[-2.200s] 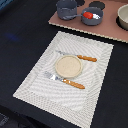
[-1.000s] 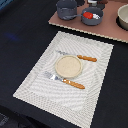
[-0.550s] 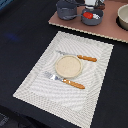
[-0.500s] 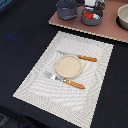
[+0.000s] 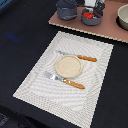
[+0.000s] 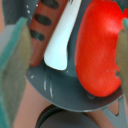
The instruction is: Place the fish, sausage, and tomato into the frying pan.
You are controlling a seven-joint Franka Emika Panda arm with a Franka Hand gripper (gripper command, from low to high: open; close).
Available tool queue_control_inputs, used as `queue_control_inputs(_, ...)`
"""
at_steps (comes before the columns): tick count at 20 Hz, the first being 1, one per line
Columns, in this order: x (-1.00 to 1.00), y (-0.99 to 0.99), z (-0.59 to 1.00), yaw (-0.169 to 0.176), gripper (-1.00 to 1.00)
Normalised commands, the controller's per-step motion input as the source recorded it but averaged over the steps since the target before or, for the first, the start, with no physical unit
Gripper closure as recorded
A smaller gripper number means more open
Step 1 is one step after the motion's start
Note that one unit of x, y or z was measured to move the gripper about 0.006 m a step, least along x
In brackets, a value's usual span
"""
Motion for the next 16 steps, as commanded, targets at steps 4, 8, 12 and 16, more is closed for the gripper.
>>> queue_control_inputs(4,0.03,0.21,1.00,-0.073,-1.00)
queue_control_inputs(8,0.11,0.17,1.00,-0.039,-1.00)
queue_control_inputs(12,0.04,0.10,0.24,0.000,-1.00)
queue_control_inputs(16,0.00,0.00,0.00,0.000,-1.00)
